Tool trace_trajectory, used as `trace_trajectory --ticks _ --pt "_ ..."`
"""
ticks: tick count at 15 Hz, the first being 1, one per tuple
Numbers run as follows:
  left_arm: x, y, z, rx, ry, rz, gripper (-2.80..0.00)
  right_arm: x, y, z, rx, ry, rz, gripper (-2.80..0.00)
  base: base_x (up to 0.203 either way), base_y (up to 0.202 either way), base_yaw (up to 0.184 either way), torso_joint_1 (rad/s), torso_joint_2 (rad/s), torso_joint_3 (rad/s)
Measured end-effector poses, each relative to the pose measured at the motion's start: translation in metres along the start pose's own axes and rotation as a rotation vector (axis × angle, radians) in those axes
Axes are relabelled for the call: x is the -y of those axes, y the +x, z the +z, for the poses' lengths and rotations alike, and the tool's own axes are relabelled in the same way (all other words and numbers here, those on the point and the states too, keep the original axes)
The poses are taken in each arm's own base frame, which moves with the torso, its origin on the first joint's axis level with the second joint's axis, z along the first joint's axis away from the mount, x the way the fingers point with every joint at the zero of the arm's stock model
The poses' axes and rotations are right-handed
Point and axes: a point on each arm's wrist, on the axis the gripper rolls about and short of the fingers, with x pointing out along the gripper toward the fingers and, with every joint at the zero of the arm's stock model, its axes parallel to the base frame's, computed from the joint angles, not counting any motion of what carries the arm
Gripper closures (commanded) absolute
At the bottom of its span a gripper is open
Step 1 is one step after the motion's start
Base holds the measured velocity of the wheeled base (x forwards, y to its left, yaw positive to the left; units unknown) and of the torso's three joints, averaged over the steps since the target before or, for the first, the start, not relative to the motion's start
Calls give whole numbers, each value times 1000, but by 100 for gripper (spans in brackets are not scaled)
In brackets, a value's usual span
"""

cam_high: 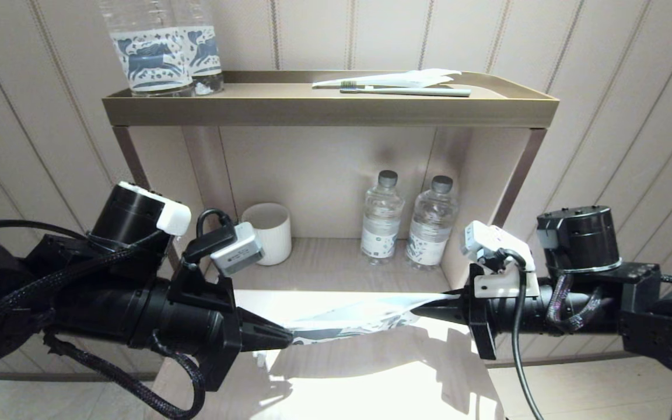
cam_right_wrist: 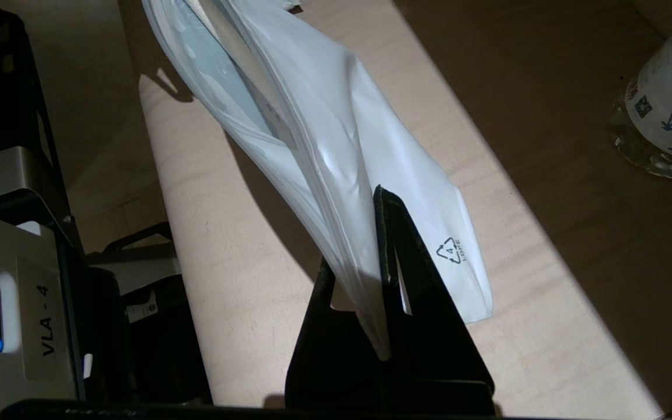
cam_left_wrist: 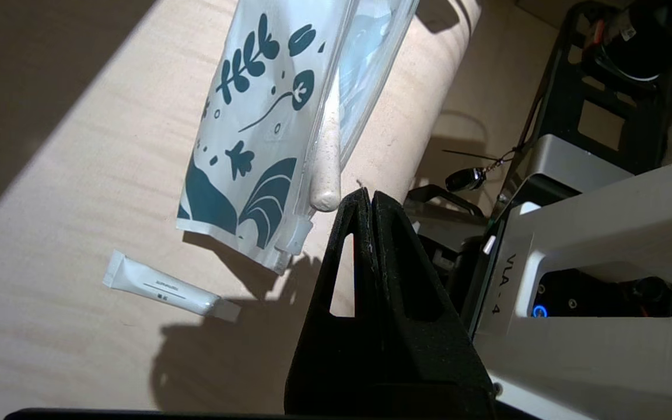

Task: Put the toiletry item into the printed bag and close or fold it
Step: Hand it to the other hand

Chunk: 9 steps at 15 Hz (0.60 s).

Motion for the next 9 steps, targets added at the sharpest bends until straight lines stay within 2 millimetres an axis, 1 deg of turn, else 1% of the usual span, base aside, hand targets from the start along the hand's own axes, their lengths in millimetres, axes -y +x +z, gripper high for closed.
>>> trace_trajectory --ticks 5,9 --pt "-2 2 0 -4 -3 -1 0 -1 -1 1 2 -2 0 0 0 0 0 0 0 0" --pt "1 -13 5 38 12 29 0 0 -2 2 6 -5 -4 0 0 0 0 0 0 0"
